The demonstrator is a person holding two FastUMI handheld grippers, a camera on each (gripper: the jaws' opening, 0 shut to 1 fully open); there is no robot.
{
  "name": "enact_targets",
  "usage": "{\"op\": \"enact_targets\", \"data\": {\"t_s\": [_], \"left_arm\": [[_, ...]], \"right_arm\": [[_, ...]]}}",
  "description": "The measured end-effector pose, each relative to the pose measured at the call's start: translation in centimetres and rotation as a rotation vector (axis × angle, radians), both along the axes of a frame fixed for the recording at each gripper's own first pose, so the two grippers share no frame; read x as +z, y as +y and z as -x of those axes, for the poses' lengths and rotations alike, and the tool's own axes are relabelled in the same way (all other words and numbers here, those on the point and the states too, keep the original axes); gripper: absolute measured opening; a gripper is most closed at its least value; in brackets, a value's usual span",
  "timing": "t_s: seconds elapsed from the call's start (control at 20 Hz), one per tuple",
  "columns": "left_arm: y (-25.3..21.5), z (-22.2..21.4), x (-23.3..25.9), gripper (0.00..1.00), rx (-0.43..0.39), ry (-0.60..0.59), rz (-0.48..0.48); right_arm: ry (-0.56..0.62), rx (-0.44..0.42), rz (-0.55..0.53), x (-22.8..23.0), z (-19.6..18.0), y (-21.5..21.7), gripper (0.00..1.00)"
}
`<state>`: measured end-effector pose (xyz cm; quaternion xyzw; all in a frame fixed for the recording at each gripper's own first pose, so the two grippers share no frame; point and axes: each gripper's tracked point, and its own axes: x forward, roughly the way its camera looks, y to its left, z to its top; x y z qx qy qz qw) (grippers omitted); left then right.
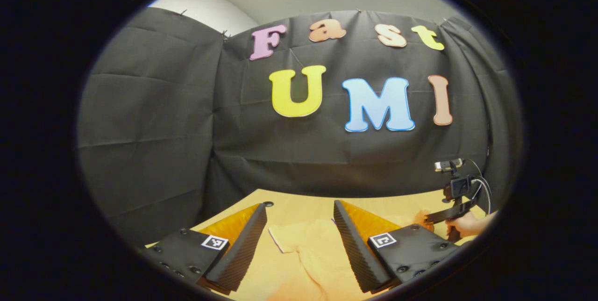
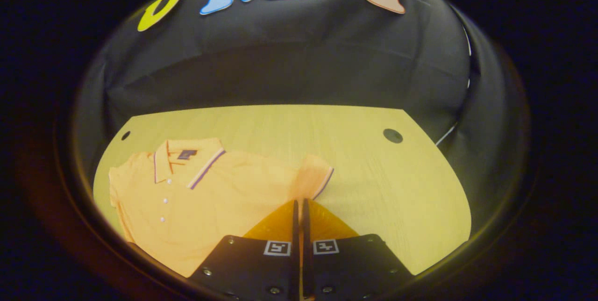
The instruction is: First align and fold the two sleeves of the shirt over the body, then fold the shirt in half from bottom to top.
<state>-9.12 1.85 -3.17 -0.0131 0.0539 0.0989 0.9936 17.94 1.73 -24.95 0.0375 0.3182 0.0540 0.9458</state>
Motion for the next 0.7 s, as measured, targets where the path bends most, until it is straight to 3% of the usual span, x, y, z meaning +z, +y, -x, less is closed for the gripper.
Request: {"op": "enact_targets", "data": {"t_s": [0.35,0.7], "left_arm": [[0.8,0.4,-0.1,0.94,0.008,-0.006,-0.002],[2.9,0.5,-1.5,0.94,0.031,0.014,-0.002]], "right_arm": [[-0.049,0.197,0.095,0.9,0.7,5.5,0.03],[0.008,0.277,0.087,-1.1,1.6,8.7,0.03]]}}
